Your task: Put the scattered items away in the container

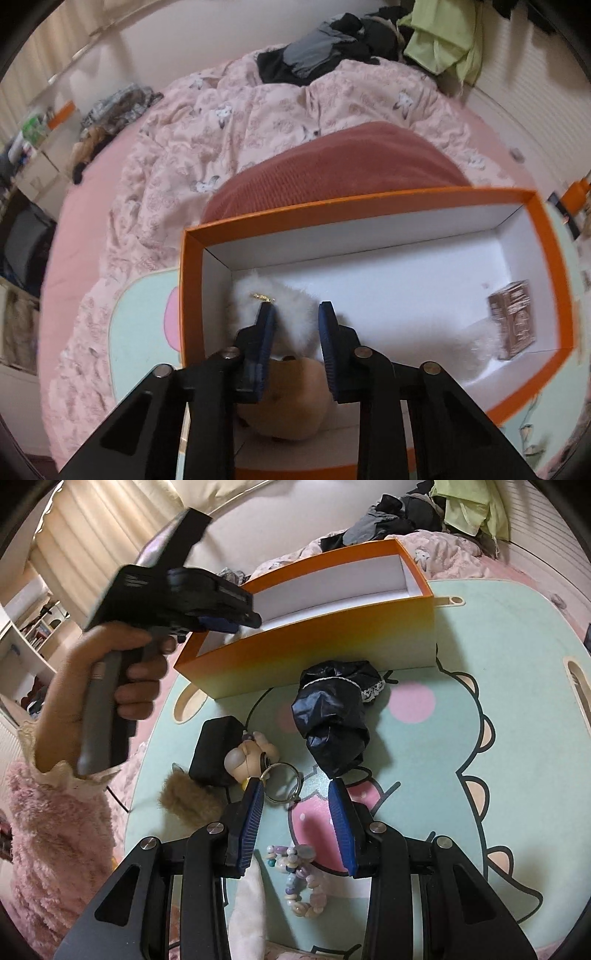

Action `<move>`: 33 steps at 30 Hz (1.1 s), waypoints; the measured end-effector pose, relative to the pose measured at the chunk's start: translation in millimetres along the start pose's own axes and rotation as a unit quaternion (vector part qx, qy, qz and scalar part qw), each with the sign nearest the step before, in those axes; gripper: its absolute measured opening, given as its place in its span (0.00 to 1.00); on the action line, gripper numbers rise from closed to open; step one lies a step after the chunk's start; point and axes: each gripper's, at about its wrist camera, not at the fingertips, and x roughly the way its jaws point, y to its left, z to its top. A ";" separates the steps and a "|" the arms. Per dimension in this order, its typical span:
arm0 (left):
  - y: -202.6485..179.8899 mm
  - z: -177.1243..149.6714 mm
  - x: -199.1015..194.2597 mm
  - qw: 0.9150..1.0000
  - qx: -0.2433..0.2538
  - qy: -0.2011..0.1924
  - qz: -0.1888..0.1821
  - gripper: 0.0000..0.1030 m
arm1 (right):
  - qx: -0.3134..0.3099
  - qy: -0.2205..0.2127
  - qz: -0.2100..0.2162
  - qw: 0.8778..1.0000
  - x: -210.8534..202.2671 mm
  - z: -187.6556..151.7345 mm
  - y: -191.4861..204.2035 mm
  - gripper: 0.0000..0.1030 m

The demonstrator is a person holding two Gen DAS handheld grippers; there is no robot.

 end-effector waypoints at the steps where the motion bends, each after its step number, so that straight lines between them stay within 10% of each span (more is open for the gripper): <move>1: -2.8 -0.6 0.2 1.000 0.006 -0.003 0.008 0.23 | 0.001 0.000 0.001 1.000 0.0 -0.1 -0.8 0.37; 9: 6.5 1.3 -5.9 1.000 0.014 -0.020 0.000 0.11 | 0.004 0.003 0.006 1.000 -0.4 -1.1 -4.3 0.37; 20: 65.8 -48.9 -96.3 0.975 -0.077 -0.120 -0.171 0.09 | 0.001 -0.004 0.008 1.000 -3.0 -3.0 -3.6 0.37; 25: 98.5 -111.4 -80.4 0.962 -0.139 -0.108 -0.210 0.08 | -0.008 -0.007 0.011 1.000 -6.4 -2.3 0.2 0.37; 33: 100.0 -142.8 -43.5 0.963 -0.148 -0.074 -0.212 0.04 | -0.042 0.001 0.061 0.997 -7.8 49.1 35.7 0.37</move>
